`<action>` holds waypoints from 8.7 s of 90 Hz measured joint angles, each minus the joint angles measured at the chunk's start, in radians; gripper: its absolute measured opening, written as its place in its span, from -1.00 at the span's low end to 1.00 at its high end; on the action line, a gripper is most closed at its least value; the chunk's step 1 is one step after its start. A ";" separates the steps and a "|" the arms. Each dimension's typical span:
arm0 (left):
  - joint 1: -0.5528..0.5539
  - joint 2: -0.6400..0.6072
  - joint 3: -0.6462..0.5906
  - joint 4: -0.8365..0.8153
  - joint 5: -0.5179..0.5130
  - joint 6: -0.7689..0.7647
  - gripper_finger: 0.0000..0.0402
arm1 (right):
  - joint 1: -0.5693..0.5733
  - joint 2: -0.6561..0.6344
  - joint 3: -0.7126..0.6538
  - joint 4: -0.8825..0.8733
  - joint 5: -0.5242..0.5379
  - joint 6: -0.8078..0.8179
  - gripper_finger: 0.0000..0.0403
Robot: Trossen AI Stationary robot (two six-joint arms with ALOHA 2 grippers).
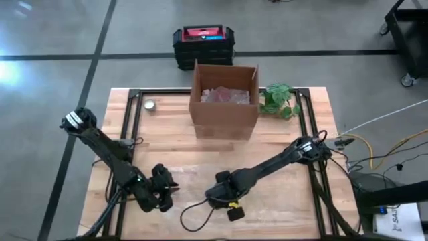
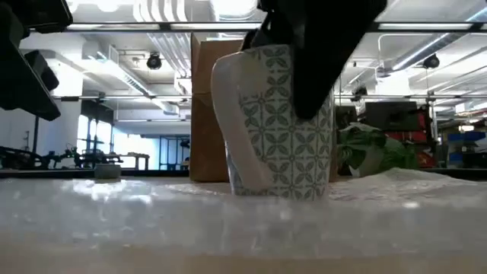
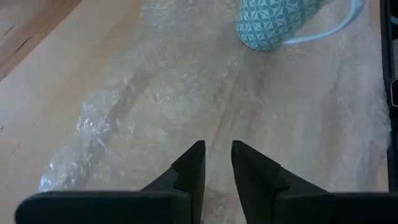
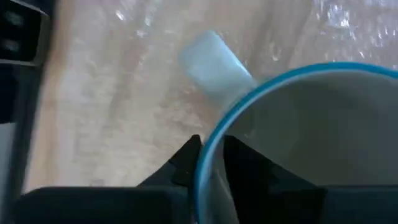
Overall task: Wrap mug
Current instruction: Wrap the white mug with the transparent bubble wrap
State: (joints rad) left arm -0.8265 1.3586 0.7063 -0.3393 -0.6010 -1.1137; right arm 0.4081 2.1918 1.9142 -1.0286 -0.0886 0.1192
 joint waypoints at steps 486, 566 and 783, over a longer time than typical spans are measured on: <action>0.369 0.345 0.593 -0.144 -0.035 0.723 -0.70 | 0.042 -0.277 -0.466 0.490 0.246 0.037 -1.00; 0.397 0.395 0.351 0.395 0.300 0.712 -0.71 | 0.030 -0.394 -0.396 0.395 0.243 -0.002 -1.00; 0.397 0.382 0.335 0.405 0.245 0.712 -0.70 | 0.009 -0.195 -0.299 0.276 0.199 0.044 -1.00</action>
State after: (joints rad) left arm -0.4294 1.7409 1.0412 0.0660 -0.3564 -0.4017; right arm 0.4168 1.9965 1.6154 -0.7524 0.1106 0.1632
